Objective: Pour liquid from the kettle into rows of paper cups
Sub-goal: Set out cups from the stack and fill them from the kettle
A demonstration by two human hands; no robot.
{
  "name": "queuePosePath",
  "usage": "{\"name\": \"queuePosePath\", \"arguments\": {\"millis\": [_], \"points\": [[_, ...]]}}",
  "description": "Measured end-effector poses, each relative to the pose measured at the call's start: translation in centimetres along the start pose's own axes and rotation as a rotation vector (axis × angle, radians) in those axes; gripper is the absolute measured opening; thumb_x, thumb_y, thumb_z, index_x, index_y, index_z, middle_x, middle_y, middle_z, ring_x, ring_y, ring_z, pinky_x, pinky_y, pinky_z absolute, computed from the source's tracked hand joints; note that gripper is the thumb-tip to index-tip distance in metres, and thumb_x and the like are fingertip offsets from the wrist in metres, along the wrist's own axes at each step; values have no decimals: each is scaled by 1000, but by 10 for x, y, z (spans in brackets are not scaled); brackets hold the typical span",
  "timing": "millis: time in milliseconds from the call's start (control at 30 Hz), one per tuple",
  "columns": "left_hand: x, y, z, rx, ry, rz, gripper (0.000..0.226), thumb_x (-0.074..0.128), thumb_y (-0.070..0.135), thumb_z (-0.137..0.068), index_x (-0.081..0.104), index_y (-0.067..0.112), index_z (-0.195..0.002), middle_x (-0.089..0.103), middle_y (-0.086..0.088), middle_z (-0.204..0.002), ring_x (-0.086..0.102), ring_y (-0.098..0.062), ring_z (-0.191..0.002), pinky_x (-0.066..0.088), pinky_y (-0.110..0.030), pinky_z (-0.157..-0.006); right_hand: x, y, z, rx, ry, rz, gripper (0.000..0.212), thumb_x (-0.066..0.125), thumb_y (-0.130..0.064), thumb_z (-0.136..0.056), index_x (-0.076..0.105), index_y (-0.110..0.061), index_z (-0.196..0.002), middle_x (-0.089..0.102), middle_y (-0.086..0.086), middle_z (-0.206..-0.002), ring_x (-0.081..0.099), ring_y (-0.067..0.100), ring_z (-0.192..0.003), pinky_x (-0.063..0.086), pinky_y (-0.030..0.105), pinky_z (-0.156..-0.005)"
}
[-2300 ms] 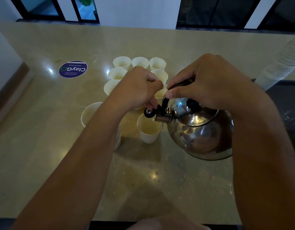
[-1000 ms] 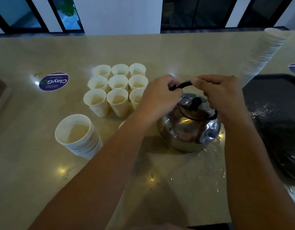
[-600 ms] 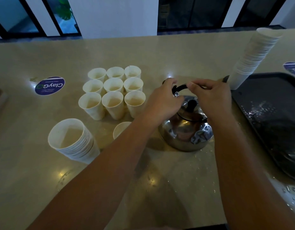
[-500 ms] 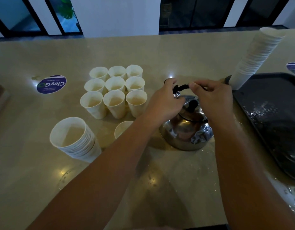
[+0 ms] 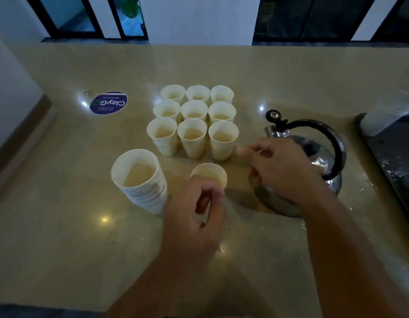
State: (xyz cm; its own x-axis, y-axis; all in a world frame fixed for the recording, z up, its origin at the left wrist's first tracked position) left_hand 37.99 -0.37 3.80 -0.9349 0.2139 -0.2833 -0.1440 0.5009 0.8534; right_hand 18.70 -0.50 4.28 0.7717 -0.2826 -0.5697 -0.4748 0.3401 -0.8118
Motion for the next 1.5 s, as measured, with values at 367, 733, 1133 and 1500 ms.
{"name": "queuePosePath", "arguments": {"millis": [367, 733, 1133, 1500], "points": [[20, -84, 54, -675, -216, -73, 47, 62, 15, -93, 56, 33, -136, 65, 10, -90, 62, -3, -78, 45, -8, -66, 75, 28, -14, 192, -304, -193, 17, 58, -17, -102, 72, -8, -98, 75, 14, -77, 75, 30, -73, 61, 33, -65], [34, -92, 41, -633, -230, -123, 87, 52, 58, -83, 0, 47, -152, 33, 6, -158, 37, -16, -143, 36, -43, -115, 107, -4, -50, 61, -314, -99, 25, 52, -28, -105, 71, -13, -101, 72, 13, -84, 71, 25, -75, 60, 29, -66], [23, -112, 14, -602, -108, -205, 91, 58, 42, -83, 5, 35, -157, 39, 0, -153, 47, -18, -134, 47, -46, -105, 143, -27, -73, -7, -256, -97, 29, 55, -34, -103, 74, -13, -98, 75, 5, -81, 73, 24, -79, 62, 45, -78], [19, -112, 10, -546, -101, -190, 87, 67, 24, -91, 4, 48, -146, 42, 3, -153, 45, -18, -137, 42, -43, -111, 148, -31, -72, -58, -257, -22, 34, 50, -42, -104, 74, -20, -95, 73, -6, -80, 67, 12, -79, 53, 37, -80]]}}
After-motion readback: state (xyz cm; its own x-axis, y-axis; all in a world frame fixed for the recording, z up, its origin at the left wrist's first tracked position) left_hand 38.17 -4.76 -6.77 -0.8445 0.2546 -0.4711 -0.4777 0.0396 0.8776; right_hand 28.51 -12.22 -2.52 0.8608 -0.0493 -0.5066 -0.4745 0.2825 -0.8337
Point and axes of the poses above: each hand's wrist, its own z-axis away from the middle knuckle, its own x-axis out of the palm, y = z × x, the point moved 5 cm from there along -z, towards the middle knuckle
